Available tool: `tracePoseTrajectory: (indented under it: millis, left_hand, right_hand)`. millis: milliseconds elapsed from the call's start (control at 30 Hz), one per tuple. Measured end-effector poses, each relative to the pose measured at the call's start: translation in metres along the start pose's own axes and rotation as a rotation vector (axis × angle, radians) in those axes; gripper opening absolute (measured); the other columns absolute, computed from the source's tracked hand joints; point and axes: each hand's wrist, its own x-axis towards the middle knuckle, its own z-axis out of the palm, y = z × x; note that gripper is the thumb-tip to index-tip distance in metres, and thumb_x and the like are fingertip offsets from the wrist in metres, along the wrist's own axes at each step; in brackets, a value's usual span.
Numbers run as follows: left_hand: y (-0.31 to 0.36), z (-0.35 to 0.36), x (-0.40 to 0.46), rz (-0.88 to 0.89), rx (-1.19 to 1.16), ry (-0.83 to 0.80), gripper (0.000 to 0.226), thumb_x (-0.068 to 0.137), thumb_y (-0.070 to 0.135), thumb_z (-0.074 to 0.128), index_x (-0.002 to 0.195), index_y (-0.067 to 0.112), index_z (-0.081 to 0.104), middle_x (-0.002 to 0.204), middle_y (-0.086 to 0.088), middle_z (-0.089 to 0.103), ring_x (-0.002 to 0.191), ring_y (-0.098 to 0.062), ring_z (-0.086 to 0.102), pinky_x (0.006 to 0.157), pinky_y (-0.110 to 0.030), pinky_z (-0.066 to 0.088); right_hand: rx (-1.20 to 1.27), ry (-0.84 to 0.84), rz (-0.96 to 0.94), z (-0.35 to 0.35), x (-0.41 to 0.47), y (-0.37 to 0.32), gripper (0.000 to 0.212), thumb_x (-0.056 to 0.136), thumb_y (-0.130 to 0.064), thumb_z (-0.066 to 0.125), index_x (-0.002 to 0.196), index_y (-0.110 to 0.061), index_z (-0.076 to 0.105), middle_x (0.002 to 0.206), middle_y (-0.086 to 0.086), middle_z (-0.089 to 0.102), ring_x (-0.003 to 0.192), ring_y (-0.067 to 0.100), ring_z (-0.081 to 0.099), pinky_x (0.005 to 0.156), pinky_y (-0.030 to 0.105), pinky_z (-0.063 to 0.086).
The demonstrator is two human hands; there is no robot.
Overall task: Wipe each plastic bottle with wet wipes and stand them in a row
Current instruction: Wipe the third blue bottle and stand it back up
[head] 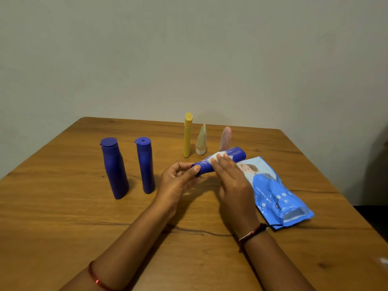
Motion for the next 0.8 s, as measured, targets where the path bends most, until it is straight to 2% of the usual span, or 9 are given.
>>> tracePoseTrajectory:
  millis: [100, 167, 367, 500, 600, 700, 800]
  left_hand:
    - [-0.002, -0.001, 0.0, 0.03, 0.031, -0.022, 0.021, 0.082, 0.006, 0.067, 0.102, 0.003, 0.063, 0.097, -0.011, 0.073, 0.091, -0.018, 0.071, 0.077, -0.026, 0.059]
    - [-0.002, -0.002, 0.001, 0.048, 0.051, -0.016, 0.02, 0.082, 0.006, 0.067, 0.101, 0.004, 0.063, 0.096, -0.01, 0.074, 0.09, -0.018, 0.071, 0.075, -0.024, 0.059]
    - [-0.003, -0.005, 0.005, 0.104, 0.169, -0.002, 0.015, 0.082, 0.003, 0.068, 0.092, 0.014, 0.063, 0.09, -0.004, 0.074, 0.086, -0.013, 0.071, 0.077, -0.026, 0.058]
    - [-0.003, -0.006, 0.007, 0.138, 0.2, -0.034, 0.017, 0.082, 0.003, 0.068, 0.095, 0.013, 0.063, 0.096, -0.006, 0.073, 0.091, -0.016, 0.071, 0.075, -0.024, 0.058]
    - [-0.003, -0.008, 0.009, 0.156, 0.222, -0.032, 0.019, 0.081, 0.004, 0.069, 0.098, 0.012, 0.063, 0.103, -0.009, 0.071, 0.094, -0.017, 0.07, 0.072, -0.022, 0.057]
    - [-0.005, -0.008, 0.01, 0.154, 0.214, -0.037, 0.02, 0.081, 0.004, 0.069, 0.099, 0.01, 0.062, 0.104, -0.012, 0.069, 0.092, -0.017, 0.07, 0.072, -0.022, 0.057]
    - [-0.006, -0.009, 0.009, 0.164, 0.236, -0.052, 0.021, 0.081, 0.005, 0.069, 0.101, 0.01, 0.063, 0.104, -0.013, 0.07, 0.094, -0.019, 0.07, 0.073, -0.022, 0.056]
  right_hand:
    - [0.052, -0.09, -0.112, 0.001, -0.004, -0.012, 0.069, 0.071, 0.02, 0.059, 0.134, -0.008, 0.051, 0.139, 0.007, 0.049, 0.136, 0.016, 0.036, 0.114, 0.021, 0.023]
    - [0.077, -0.107, -0.115, -0.001, -0.002, -0.01, 0.068, 0.073, 0.019, 0.058, 0.134, -0.008, 0.051, 0.139, 0.007, 0.049, 0.136, 0.014, 0.035, 0.113, 0.021, 0.024]
    - [0.107, 0.055, 0.204, -0.005, 0.009, 0.038, 0.056, 0.081, 0.019, 0.049, 0.126, -0.012, 0.059, 0.132, 0.006, 0.056, 0.127, 0.016, 0.047, 0.109, 0.026, 0.033]
    - [0.09, 0.098, 0.258, -0.006, 0.009, 0.043, 0.052, 0.084, 0.016, 0.049, 0.126, -0.013, 0.059, 0.131, 0.006, 0.057, 0.126, 0.017, 0.049, 0.107, 0.034, 0.038]
    - [0.118, 0.035, 0.185, -0.001, 0.004, 0.025, 0.056, 0.08, 0.019, 0.049, 0.127, -0.01, 0.058, 0.132, 0.008, 0.056, 0.127, 0.019, 0.048, 0.108, 0.032, 0.036]
    - [0.156, -0.087, 0.032, 0.002, -0.001, 0.0, 0.063, 0.077, 0.019, 0.054, 0.133, -0.011, 0.053, 0.137, 0.005, 0.052, 0.132, 0.011, 0.041, 0.11, 0.027, 0.033]
    - [0.178, -0.139, -0.07, 0.001, -0.002, -0.009, 0.069, 0.074, 0.02, 0.057, 0.134, -0.012, 0.051, 0.139, 0.002, 0.05, 0.134, 0.003, 0.034, 0.112, 0.02, 0.026]
